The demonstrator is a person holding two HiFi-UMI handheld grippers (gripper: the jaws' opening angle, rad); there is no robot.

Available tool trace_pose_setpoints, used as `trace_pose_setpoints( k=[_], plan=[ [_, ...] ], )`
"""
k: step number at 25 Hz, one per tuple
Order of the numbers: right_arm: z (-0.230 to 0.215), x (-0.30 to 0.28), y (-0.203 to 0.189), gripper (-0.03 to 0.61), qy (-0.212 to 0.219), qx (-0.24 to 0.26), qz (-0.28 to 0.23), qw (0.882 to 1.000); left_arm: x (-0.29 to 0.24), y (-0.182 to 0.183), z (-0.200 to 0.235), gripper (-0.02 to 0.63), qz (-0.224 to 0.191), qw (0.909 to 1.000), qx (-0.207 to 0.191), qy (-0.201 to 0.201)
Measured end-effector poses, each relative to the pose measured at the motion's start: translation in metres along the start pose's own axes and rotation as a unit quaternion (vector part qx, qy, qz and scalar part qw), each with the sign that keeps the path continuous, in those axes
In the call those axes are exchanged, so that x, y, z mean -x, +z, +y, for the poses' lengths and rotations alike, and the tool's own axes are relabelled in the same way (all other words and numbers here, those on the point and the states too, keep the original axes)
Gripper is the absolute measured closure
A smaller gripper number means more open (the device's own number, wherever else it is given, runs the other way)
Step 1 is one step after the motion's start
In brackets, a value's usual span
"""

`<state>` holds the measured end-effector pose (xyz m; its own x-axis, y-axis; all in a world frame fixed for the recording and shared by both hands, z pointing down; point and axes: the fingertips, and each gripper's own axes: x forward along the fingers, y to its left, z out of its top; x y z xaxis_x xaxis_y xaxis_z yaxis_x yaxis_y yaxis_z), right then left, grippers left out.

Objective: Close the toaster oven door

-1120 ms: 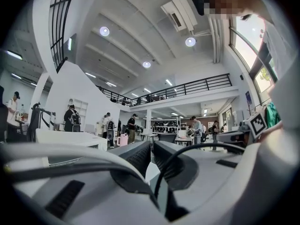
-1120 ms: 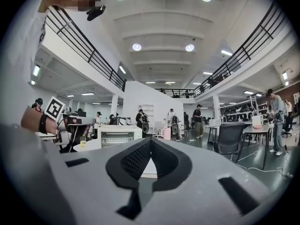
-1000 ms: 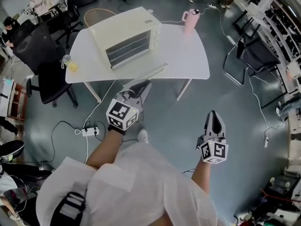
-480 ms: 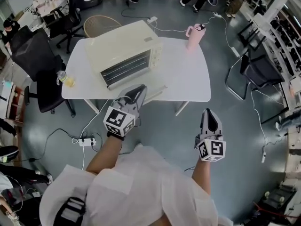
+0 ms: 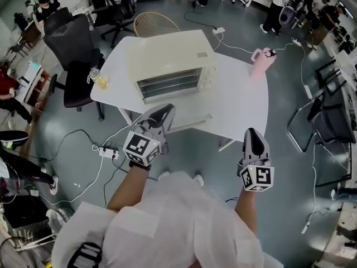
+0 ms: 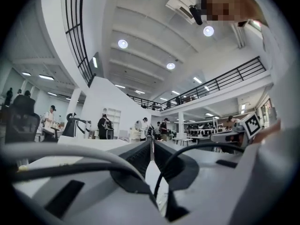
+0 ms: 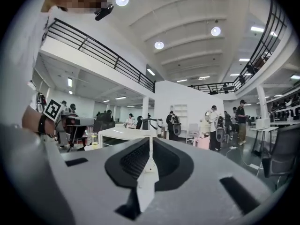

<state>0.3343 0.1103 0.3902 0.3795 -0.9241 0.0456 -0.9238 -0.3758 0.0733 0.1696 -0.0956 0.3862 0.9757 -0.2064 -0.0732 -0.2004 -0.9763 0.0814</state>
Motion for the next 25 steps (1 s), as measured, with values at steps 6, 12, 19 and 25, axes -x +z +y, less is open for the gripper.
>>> trace_pose_setpoints(
  k=[6,12,19,25],
  plan=[
    [-0.023,-0.037,0.007,0.551,0.095,0.004,-0.013,0.995,0.004,0.008,-0.005,0.591,-0.014,0.9953,-0.012,0.095],
    [-0.021,-0.061,0.007,0.551,0.178,0.009,-0.012,0.984,0.037,0.012,-0.007,0.591,-0.031,0.9797,-0.006,0.198],
    [-0.012,-0.074,0.005,0.551,0.245,0.015,-0.015,0.969,0.070,0.012,-0.023,0.591,-0.040,0.9620,-0.014,0.270],
    [0.012,-0.078,-0.010,0.537,0.290,0.019,-0.007,0.957,0.089,0.002,-0.029,0.591,-0.042,0.9512,-0.012,0.305]
  ],
)
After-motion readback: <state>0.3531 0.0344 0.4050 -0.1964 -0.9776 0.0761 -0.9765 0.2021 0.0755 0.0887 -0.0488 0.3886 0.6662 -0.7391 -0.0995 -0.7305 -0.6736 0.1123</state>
